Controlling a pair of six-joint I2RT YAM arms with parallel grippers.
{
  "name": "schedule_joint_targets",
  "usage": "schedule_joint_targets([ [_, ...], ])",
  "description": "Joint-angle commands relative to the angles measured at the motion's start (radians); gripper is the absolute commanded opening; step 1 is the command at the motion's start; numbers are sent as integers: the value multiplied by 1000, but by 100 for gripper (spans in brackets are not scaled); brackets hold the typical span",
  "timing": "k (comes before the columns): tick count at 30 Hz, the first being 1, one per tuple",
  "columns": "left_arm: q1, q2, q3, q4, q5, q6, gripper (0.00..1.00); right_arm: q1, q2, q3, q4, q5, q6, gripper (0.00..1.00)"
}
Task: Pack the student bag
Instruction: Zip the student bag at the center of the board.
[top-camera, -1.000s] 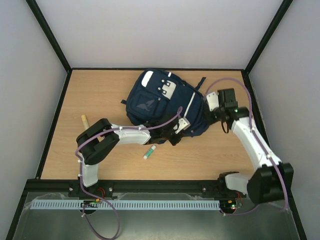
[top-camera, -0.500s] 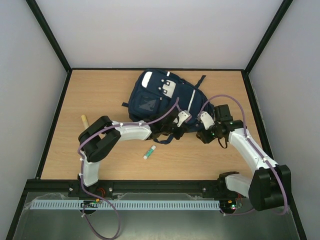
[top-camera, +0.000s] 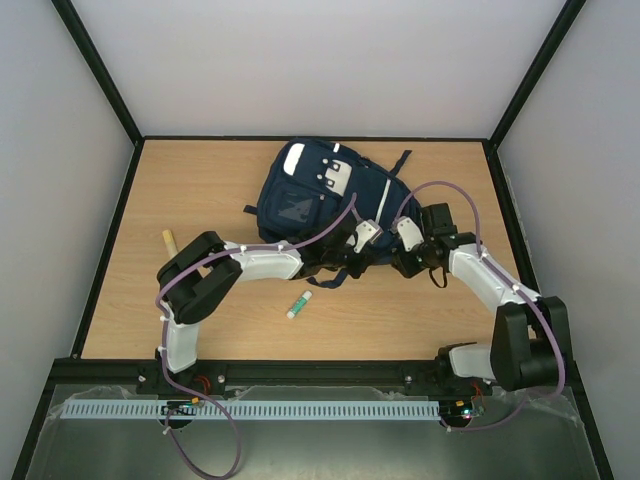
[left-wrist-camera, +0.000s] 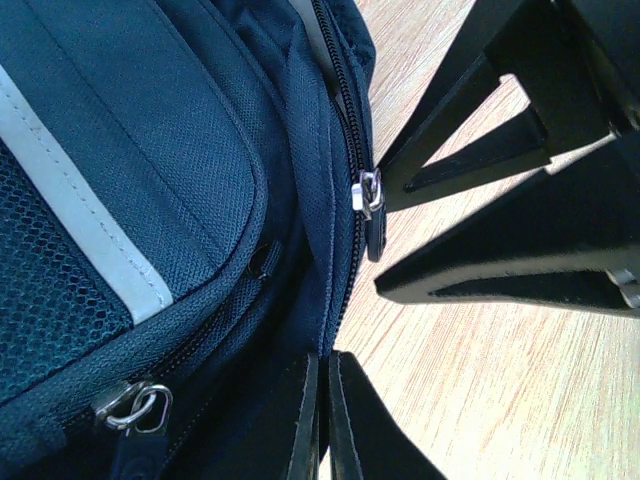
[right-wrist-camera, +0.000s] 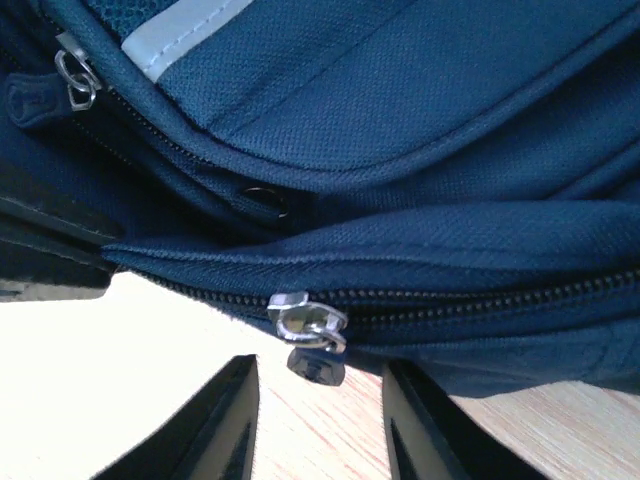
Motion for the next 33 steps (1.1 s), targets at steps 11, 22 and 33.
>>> schedule_joint_targets([
  [11, -2, -30, 8, 107, 35, -2, 2, -16, 17, 83, -44, 23, 15, 1],
  [22, 2, -48, -32, 113, 16, -2, 2, -64, -35, 95, -144, -7, -13, 1],
  [33, 2, -48, -11, 110, 26, -12, 2, -63, 27, 93, -67, -90, 38, 36],
])
